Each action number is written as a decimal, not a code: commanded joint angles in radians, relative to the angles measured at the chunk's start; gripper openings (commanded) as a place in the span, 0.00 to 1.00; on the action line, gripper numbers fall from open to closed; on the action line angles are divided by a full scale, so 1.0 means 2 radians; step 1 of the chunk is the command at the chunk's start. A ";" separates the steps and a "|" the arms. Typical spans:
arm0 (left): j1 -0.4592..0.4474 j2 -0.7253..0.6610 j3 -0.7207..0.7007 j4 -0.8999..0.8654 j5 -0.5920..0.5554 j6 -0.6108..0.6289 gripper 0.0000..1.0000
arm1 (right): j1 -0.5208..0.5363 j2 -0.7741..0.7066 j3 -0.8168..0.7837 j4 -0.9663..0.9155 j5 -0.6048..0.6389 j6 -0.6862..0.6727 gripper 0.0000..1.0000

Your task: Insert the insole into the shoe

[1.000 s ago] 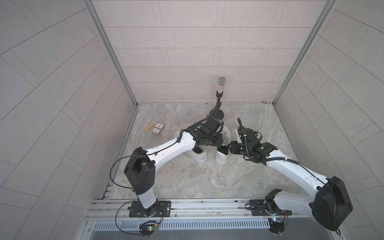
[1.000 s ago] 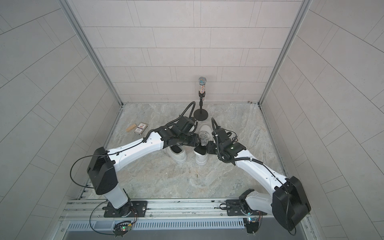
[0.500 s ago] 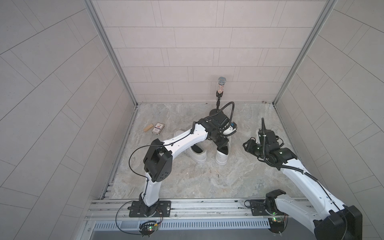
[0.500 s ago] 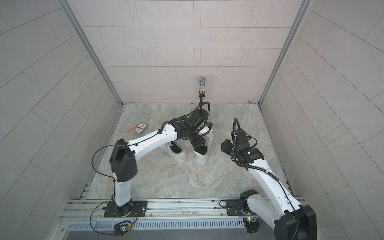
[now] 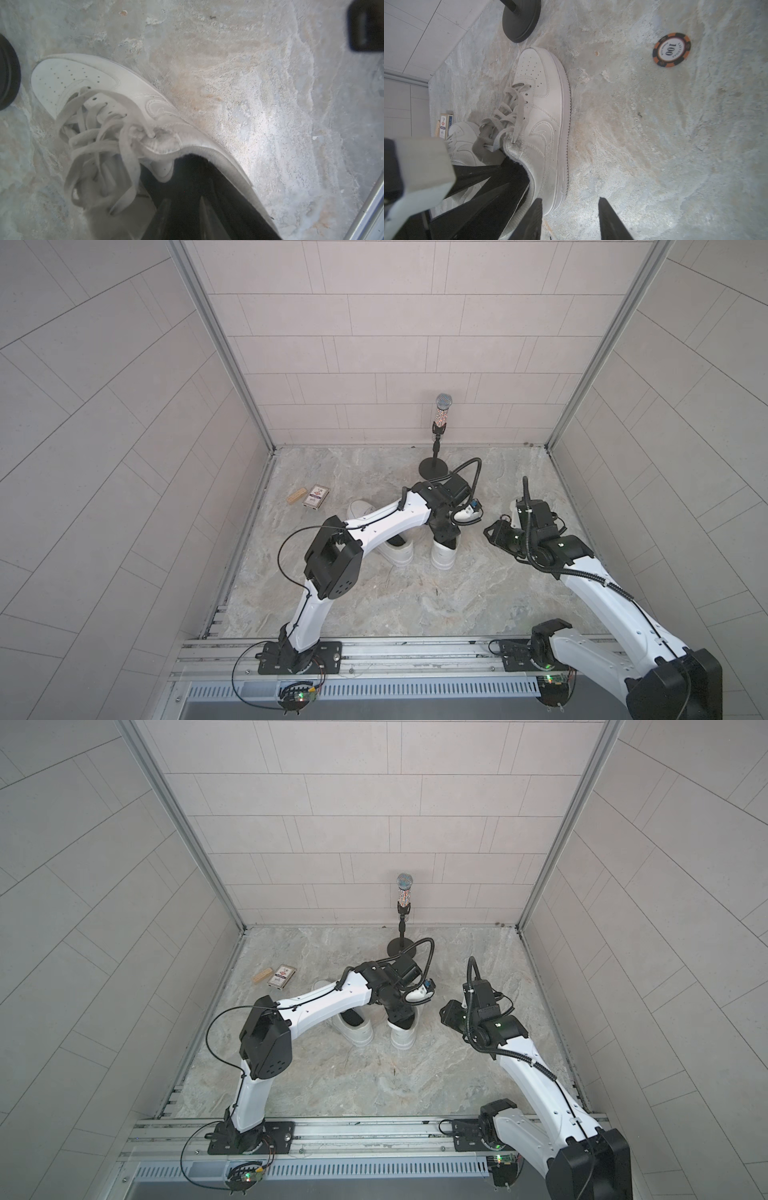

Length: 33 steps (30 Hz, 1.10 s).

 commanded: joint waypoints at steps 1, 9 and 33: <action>-0.005 0.017 0.021 -0.008 -0.038 0.014 0.34 | -0.007 -0.002 -0.009 0.007 -0.010 0.002 0.45; -0.006 0.057 0.024 0.004 -0.117 0.017 0.35 | -0.037 -0.013 -0.018 0.003 -0.043 0.000 0.46; 0.022 0.013 0.025 0.036 -0.144 -0.064 0.00 | -0.016 -0.002 0.010 -0.021 -0.131 -0.011 0.45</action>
